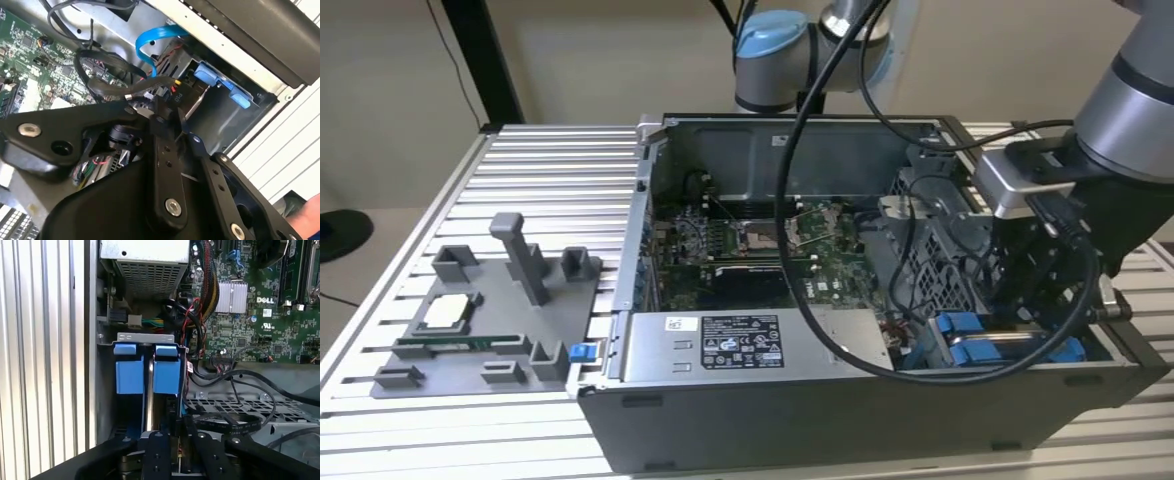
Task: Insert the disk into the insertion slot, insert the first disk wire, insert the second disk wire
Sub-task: 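Insert the second disk wire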
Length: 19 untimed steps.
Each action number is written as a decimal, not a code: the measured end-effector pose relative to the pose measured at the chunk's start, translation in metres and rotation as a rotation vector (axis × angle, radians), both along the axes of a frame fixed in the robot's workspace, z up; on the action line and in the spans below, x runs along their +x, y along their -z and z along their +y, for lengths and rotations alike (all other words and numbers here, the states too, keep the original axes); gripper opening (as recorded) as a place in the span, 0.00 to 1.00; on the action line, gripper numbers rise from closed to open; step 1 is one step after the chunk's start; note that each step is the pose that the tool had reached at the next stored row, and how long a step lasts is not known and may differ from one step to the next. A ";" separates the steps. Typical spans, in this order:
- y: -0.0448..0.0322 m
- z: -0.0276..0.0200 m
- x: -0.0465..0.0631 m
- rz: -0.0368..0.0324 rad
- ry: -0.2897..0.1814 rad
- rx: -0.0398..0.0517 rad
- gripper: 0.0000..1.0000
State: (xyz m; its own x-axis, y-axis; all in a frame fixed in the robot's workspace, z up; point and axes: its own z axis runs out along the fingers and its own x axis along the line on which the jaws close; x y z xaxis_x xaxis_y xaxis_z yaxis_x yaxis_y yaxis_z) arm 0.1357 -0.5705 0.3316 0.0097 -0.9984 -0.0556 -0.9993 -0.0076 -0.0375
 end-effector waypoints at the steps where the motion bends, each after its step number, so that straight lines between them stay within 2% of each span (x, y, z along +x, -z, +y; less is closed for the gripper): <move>1: -0.0013 -0.0001 0.000 0.0001 0.000 -0.0009 1.00; 3: -0.0076 0.0000 0.000 0.0001 0.000 -0.0001 1.00; 8: -0.0304 -0.0001 0.000 0.0001 0.000 -0.0001 1.00; 12: -0.0447 -0.0001 0.000 0.0001 0.000 0.0001 1.00; 19: -0.0468 -0.0001 0.000 0.0001 0.000 0.0001 1.00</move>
State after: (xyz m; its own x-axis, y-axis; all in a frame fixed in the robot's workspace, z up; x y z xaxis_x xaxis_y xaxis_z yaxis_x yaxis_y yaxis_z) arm 0.1356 -0.5706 0.3785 0.0095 -0.9984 -0.0557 -0.9993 -0.0075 -0.0374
